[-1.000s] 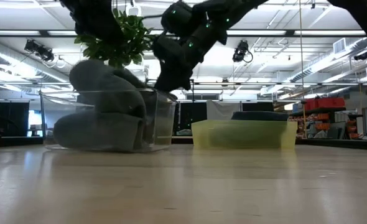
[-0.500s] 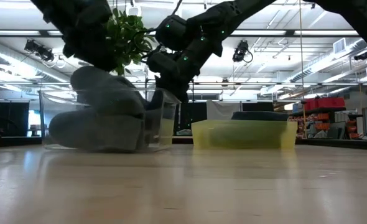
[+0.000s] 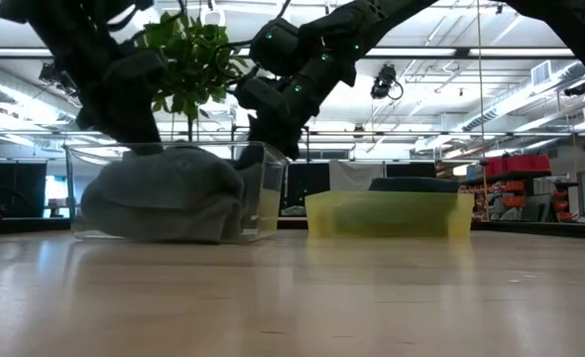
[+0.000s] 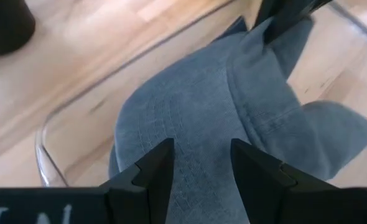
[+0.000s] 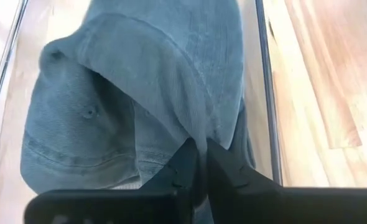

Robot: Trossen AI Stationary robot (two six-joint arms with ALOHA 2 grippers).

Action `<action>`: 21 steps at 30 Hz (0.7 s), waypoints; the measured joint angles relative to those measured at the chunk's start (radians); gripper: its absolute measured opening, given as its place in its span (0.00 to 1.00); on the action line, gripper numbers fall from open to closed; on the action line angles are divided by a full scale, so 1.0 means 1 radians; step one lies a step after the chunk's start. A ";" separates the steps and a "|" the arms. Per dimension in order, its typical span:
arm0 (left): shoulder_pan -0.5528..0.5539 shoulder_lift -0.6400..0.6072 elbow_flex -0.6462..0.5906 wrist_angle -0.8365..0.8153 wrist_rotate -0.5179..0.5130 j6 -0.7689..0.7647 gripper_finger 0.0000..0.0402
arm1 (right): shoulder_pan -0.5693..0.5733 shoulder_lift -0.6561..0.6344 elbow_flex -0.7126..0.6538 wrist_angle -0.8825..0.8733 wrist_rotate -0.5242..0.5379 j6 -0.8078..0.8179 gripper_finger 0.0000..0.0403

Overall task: Pick & Place hat
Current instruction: Put the gray cap into the transparent bin

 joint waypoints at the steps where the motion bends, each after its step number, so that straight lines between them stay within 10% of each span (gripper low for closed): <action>1: 0.007 0.000 -0.010 0.003 0.014 -0.003 0.41 | 0.000 0.000 0.000 0.003 0.000 0.000 0.07; 21: 0.082 0.000 -0.053 0.060 0.125 0.051 0.41 | 0.001 -0.006 0.000 0.027 0.047 -0.060 0.29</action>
